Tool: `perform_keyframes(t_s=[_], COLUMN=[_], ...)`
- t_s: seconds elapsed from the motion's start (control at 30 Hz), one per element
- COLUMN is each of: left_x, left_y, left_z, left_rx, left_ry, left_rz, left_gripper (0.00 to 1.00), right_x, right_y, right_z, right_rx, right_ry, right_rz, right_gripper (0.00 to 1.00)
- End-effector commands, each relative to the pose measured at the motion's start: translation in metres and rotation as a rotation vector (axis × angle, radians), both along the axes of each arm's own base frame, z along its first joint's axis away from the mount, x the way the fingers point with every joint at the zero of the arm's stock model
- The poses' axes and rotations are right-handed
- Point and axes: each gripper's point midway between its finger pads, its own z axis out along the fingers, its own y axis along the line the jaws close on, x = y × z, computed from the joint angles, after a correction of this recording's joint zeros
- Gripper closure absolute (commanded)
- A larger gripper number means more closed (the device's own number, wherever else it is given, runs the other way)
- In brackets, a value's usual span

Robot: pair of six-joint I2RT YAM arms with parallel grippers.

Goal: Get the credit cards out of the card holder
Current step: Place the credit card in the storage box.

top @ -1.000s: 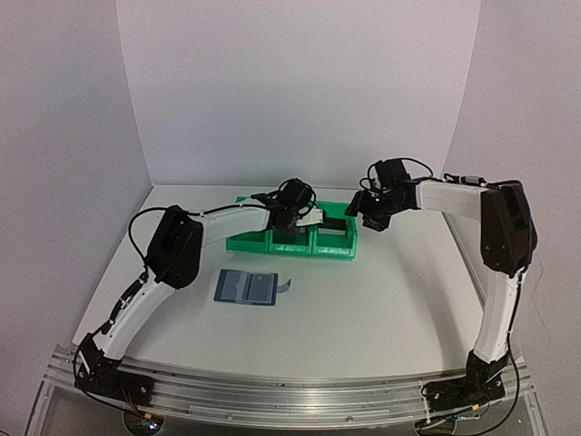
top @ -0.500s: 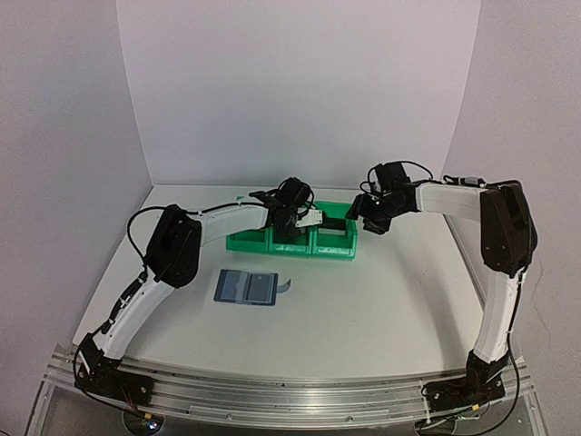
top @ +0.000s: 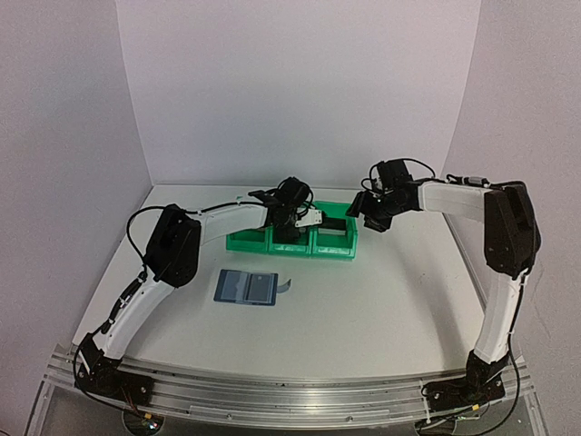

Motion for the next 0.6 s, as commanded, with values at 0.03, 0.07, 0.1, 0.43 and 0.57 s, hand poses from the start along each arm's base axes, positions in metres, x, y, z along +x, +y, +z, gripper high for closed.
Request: perform_keyframes(t_s=[0.03,0.07,0.1,0.43,0.57], left_x=[0.027,0.03,0.031,0.04,0.034], left_y=[0.01,0.011,0.012,0.008,0.009], left_z=[0.035,0.032,0.029,0.036,0.04], left_rx=[-0.047,-0.048,-0.051,-0.124,-0.152], left_ry=[-0.1,-0.099,-0.101,-0.124,-0.099], left_rz=[0.055,0.061,0.064,0.086,0.091], left_gripper=[0.27,0.27,0.27,0.26,0.25], right_x=[0.0,-0.001,-0.002,-0.004,-0.004], right_y=[0.002,0.002,0.002,0.001,0.0], right_z=[0.033,0.033,0.034,0.034,0.034], right_rx=[0.015,0.014,0.014,0.016,0.013], right_ry=[-0.078,-0.079,-0.08,-0.079,-0.082], right_rz=[0.017,0.017,0.018,0.018,0.018], right_gripper=[0.35,0.35,0.35,0.35,0.34])
